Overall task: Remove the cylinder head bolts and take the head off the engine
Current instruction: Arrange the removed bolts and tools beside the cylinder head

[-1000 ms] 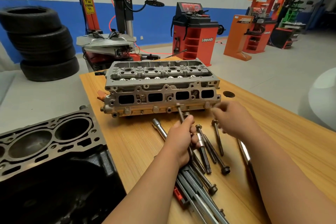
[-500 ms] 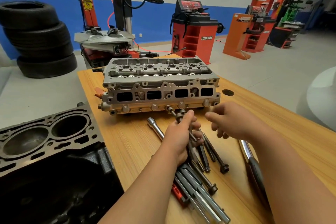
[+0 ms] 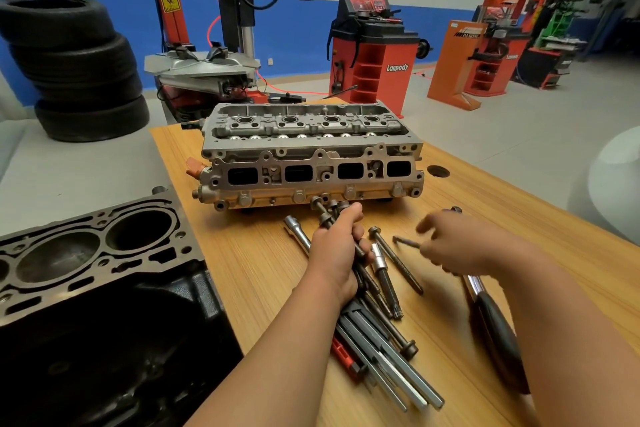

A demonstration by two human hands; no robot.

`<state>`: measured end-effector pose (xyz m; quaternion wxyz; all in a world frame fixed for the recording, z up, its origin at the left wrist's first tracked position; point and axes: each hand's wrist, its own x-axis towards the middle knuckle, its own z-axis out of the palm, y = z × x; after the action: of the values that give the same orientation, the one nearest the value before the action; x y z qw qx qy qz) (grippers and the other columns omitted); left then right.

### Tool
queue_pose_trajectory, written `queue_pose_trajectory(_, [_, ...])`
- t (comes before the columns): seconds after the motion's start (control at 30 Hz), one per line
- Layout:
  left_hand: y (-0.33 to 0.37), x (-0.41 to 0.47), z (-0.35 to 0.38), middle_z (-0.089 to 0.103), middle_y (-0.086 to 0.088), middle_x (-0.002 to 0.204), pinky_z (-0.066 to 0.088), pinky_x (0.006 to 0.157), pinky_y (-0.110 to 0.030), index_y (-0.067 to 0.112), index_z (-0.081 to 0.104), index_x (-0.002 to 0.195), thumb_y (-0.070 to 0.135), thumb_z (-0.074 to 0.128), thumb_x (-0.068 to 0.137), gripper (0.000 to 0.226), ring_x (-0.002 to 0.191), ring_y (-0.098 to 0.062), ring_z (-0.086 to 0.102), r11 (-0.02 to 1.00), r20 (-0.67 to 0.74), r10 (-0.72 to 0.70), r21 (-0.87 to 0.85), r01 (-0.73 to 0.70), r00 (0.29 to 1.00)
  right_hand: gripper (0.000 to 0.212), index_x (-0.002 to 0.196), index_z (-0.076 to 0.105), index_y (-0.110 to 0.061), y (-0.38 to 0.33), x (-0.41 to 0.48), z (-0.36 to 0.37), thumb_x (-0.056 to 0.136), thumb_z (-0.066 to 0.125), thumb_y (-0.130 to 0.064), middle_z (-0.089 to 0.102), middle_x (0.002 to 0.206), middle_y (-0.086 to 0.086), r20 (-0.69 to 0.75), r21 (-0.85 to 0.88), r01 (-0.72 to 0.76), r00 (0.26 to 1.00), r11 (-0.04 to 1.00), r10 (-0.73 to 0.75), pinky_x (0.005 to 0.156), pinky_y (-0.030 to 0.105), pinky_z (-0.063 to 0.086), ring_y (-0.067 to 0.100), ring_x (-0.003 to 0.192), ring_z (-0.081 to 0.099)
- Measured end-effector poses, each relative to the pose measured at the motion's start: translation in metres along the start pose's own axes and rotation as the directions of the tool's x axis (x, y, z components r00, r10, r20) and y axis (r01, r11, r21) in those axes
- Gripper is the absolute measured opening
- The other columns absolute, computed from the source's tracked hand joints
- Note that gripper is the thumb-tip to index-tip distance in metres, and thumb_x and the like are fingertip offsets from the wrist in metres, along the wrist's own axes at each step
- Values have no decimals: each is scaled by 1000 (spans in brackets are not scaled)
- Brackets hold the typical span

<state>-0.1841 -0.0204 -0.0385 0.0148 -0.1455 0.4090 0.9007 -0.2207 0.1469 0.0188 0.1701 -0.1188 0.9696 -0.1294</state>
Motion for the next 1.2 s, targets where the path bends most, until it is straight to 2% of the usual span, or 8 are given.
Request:
queue_pose_trajectory(0.17, [0,0,-1,48,7,55,42,45,-23,17,60,84,30,64,89,14,45,-8,45,1000,-3,5,11,-5,1000,17,86,54,-39,6,0,-14,89,62,-25,59,88,-13,-501,147,333,837,931,-220,59,15,42,4,78,57])
queue_pose_trajectory(0.27, [0,2,-2,48,7,55,42,45,-24,17,61,86,30,64,89,14,45,-8,45,1000,-9,4,16,-4,1000,14,92,60,-41,1,7,-4,91,60,-27,63,91,-11,-572,298,426,796,854,-198,65,19,47,6,81,60])
queue_pose_trajectory(0.4, [2,2,-1,47,7,55,42,45,-23,16,60,90,34,63,90,19,44,-8,45,999,-14,-23,-36,23,1000,33,131,52,-23,-7,16,2,99,49,-19,66,83,2,-522,736,424,852,527,44,59,24,54,13,69,66])
queue_pose_trajectory(0.53, [1,4,-2,46,6,54,40,42,-23,15,60,89,35,63,90,20,42,-8,44,998,-36,5,-59,-8,999,32,122,55,-24,-15,24,20,92,58,-36,56,101,-11,-364,170,167,926,971,-96,62,17,42,7,80,54])
queue_pose_trajectory(0.67, [-2,6,-2,49,5,54,42,43,-24,13,60,86,32,67,88,21,43,-9,46,1000,-51,22,-20,-23,998,27,105,60,-21,-23,26,37,85,67,-39,60,92,-6,-63,-161,78,994,984,-90,74,26,51,10,82,57])
queue_pose_trajectory(0.87, [-5,8,-5,62,-5,74,50,52,-27,6,60,94,39,74,81,38,61,-15,61,994,-46,60,89,-56,997,8,82,67,-26,-28,13,13,89,62,-26,67,74,-4,-384,370,231,920,900,-79,45,19,42,7,57,56])
queue_pose_trajectory(1.03, [-3,7,-4,73,-9,95,56,60,-32,8,53,118,40,67,87,46,75,-16,73,997,-33,32,65,-29,999,8,91,68,-31,-42,5,14,91,60,-30,70,76,-8,-253,475,317,943,821,-218,46,11,37,1,54,56])
queue_pose_trajectory(1.2, [-5,6,-2,76,-5,90,55,56,-30,9,61,112,44,64,88,43,79,-18,74,982,89,-19,189,2,996,39,105,63,-8,-49,5,0,95,51,-44,60,86,9,-107,922,100,994,374,-2,60,26,51,13,65,57])
